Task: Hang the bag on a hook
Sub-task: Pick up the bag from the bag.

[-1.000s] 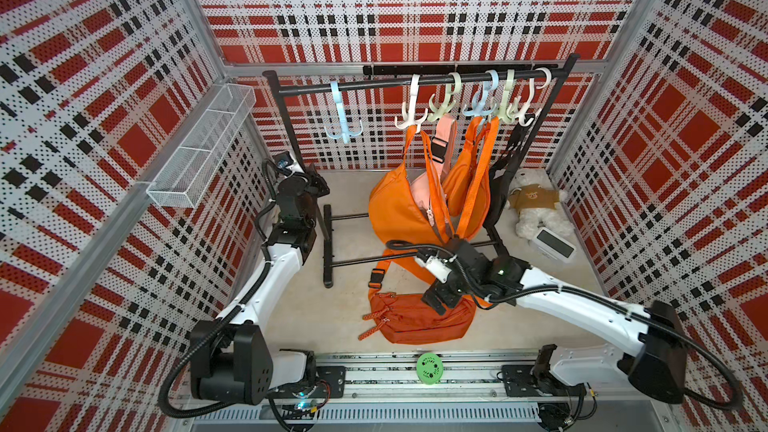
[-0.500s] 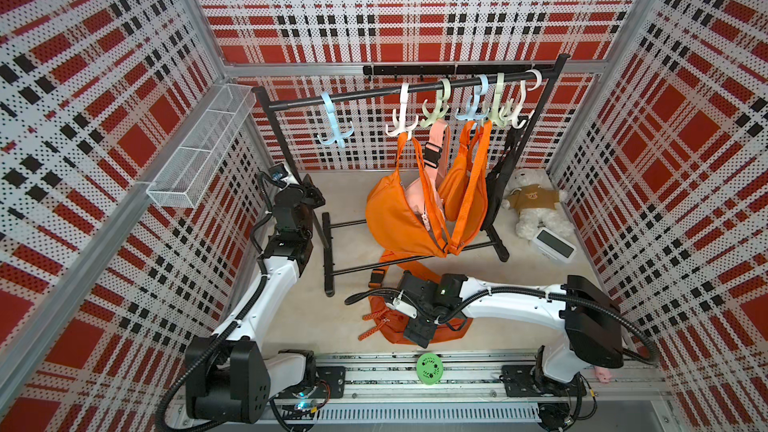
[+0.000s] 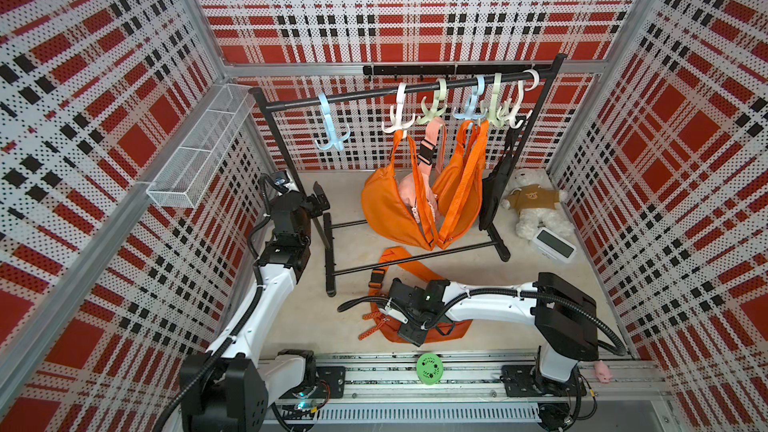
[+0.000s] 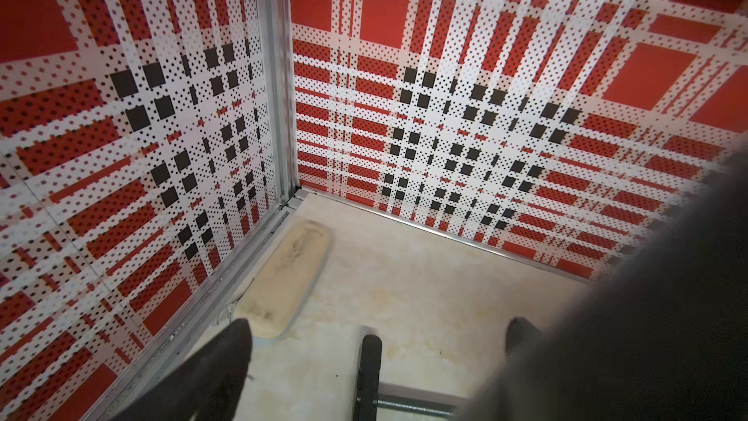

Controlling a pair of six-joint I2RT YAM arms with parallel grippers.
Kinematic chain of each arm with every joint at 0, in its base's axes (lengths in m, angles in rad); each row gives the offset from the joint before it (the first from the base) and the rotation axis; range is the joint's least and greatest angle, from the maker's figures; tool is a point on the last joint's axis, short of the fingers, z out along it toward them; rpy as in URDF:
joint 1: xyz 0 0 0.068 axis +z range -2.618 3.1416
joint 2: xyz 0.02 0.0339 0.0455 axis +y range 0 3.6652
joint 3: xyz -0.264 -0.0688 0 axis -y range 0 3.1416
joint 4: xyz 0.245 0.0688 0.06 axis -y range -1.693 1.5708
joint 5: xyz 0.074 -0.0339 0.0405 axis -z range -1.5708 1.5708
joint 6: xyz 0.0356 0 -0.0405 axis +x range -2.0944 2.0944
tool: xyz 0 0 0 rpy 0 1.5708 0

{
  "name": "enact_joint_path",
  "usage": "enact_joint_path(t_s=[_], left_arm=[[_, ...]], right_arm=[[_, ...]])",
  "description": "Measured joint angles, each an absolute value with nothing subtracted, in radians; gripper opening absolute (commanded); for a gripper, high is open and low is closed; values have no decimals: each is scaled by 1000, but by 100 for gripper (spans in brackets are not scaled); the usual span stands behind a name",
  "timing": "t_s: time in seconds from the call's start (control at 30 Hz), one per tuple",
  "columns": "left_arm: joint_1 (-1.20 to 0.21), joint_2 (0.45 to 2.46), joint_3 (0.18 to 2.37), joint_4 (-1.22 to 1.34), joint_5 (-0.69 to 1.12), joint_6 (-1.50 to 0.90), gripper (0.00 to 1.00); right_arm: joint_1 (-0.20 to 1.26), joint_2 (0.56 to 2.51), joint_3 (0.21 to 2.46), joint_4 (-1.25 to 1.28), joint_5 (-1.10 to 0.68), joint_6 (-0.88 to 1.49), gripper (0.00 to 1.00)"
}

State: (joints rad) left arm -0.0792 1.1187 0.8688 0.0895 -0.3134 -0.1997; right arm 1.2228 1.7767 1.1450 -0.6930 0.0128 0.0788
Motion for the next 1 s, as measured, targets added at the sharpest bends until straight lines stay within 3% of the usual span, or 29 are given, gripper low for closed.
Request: enact_joint_path(t_s=[0.13,0.23,0.53,0.77,0.9,1.0], left_arm=[[-81,1047,868,53,-312,-202,99],[-81,1003,869,13,-308,-206,99],[-80,891,878,-124,-265,-235,99],[-102,795,1007,-292,-221,-299,99],[-228,699,1066,-342,-208,-353,99],[-411,618,1069,-359,-229,-405,99]], right_arm=[[1224,1776,1125,-667,28,89,9],[1224,1766,1111,-659,38,101,0],[1224,1563,1086,-653,90,100,0],[1172,1322,1084,-645,80,97,0],[1091,1188,1085,-612,54,102,0],[1046,1122,1103,-599,53,109,0]])
